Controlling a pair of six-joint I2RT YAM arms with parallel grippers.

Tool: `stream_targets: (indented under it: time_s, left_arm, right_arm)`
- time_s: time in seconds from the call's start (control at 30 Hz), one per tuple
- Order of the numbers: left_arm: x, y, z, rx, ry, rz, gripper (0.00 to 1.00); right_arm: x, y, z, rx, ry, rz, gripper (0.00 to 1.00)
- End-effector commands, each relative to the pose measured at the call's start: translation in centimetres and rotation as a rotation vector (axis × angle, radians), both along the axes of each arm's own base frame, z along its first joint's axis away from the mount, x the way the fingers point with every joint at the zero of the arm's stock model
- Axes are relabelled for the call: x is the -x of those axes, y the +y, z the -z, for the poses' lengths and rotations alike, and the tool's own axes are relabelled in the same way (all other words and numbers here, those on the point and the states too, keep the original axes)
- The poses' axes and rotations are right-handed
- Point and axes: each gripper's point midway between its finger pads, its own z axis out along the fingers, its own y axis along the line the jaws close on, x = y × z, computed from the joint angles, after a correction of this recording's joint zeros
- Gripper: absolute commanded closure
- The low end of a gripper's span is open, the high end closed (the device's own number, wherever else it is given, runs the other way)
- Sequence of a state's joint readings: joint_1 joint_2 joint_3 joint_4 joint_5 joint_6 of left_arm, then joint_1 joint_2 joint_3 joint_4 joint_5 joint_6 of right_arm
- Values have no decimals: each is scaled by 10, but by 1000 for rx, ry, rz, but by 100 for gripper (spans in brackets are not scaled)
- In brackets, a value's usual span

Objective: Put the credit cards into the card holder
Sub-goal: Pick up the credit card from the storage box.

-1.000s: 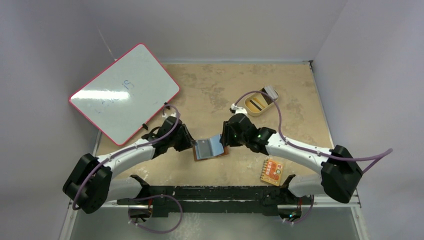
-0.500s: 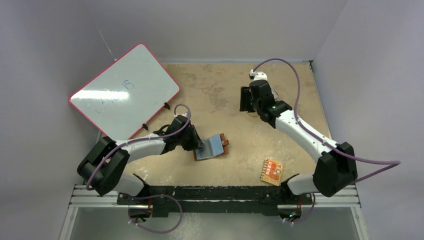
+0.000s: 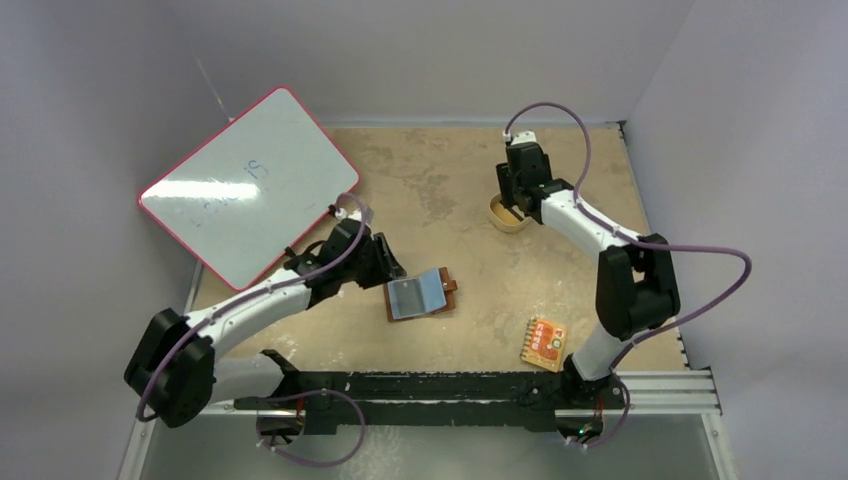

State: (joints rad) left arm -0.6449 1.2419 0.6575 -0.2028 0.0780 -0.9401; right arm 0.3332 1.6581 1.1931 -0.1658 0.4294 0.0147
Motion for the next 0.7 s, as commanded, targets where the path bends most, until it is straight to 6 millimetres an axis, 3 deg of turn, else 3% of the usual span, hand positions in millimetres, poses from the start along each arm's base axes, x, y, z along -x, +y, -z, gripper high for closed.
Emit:
stream_targets:
  time_s: [0.0,0.1,0.23,0.43,0.67]
  left_arm:
    - [-12,12,-47,-46,-130,-11,59]
    - [-10,24,-57,-89,-150,-29,54]
    - [-8,34,-73,-106,-196,-38,40]
    - [-6,42,-88,-132,-233,-30,34]
    - [-3,45,-85,-148,-225,-24,33]
  right_arm:
    - [-29,-28,-30,145,-83,44,31]
    - [-36,-42,-20,192,-68,66,29]
    - [-43,-53,-6,209,-37,67,29]
    - [-52,-61,0,236,-15,57,33]
    - [-62,-60,12,228,6,58,38]
